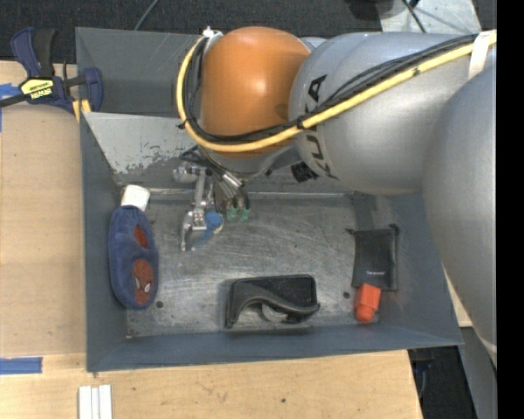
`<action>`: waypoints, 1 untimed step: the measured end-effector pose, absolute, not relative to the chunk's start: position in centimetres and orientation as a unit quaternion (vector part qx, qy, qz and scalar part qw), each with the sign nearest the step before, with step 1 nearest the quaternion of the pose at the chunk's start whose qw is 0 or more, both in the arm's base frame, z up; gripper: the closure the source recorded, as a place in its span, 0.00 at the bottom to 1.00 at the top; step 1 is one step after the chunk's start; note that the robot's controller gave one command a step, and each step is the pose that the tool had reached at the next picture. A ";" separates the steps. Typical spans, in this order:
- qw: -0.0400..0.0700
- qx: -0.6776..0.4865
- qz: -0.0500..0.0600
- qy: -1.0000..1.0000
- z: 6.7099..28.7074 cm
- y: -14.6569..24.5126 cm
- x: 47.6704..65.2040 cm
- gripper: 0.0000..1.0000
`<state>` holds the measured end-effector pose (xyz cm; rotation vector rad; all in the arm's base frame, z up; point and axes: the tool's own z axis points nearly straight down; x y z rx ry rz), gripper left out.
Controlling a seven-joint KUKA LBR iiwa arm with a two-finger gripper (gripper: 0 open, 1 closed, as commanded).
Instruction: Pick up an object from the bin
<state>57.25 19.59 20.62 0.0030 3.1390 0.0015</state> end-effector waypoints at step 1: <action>0.003 -0.109 0.001 0.994 22.2 19.1 58.4 0.00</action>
Offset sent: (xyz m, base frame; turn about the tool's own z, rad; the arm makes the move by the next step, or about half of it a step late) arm 0.0104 -0.0045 0.0145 -0.2203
